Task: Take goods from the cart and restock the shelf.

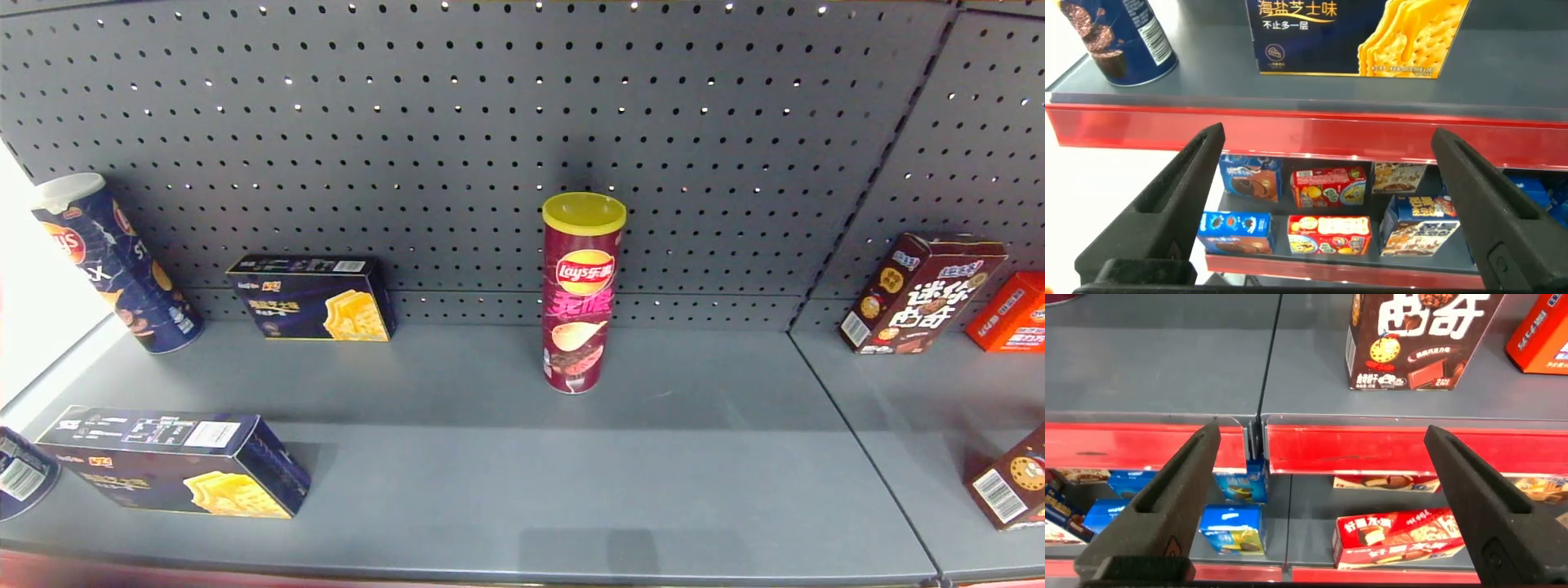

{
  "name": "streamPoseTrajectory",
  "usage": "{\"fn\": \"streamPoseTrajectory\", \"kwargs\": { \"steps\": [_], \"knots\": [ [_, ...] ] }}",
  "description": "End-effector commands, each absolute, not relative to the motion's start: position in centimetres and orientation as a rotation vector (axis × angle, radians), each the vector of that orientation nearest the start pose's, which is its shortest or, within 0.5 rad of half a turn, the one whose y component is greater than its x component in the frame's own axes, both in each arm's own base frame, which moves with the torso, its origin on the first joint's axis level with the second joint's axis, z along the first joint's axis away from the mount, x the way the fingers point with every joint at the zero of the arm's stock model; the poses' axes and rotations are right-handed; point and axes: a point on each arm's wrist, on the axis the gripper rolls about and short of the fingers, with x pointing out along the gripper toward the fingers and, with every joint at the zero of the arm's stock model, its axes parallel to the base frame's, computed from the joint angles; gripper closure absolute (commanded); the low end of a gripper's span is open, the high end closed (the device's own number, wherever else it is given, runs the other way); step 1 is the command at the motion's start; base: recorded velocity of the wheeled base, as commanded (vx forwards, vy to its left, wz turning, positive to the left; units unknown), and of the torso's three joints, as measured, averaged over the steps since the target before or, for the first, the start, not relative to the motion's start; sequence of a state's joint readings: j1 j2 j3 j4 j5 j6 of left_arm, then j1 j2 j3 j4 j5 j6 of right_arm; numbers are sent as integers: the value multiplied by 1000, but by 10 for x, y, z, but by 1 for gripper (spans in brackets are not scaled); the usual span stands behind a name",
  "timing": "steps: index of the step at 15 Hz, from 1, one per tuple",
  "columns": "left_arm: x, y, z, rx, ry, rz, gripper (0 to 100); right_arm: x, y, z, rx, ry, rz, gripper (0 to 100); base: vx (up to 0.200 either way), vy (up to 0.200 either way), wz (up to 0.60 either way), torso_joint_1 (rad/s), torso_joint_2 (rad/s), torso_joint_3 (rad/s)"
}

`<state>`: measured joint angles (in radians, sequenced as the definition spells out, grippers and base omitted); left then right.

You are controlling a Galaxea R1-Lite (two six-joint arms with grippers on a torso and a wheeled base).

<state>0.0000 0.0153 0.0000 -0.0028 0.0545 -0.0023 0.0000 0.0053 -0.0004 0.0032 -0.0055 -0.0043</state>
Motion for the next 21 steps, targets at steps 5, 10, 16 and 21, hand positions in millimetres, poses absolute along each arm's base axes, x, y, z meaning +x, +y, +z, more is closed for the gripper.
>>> {"fn": "streamPoseTrajectory", "kwargs": {
  "steps": [5, 10, 16, 21],
  "knots": [
    [-22, 1, 76, -4, 12, 55, 0, -22, 0, 75, -5, 9, -6, 0, 0, 0, 600, 1, 3, 3],
    [-22, 1, 76, -4, 12, 55, 0, -22, 0, 75, -5, 9, -6, 0, 0, 0, 600, 2, 2, 0],
    [-22, 1, 76, 0, 12, 55, 0, -22, 0, 76, -5, 8, -6, 0, 0, 0, 600, 3, 1, 2],
    [-24, 1, 84, 56, -18, 30, 0, -22, 0, 75, -5, 9, -6, 0, 0, 0, 360, 2, 1, 1]
  ]
}}
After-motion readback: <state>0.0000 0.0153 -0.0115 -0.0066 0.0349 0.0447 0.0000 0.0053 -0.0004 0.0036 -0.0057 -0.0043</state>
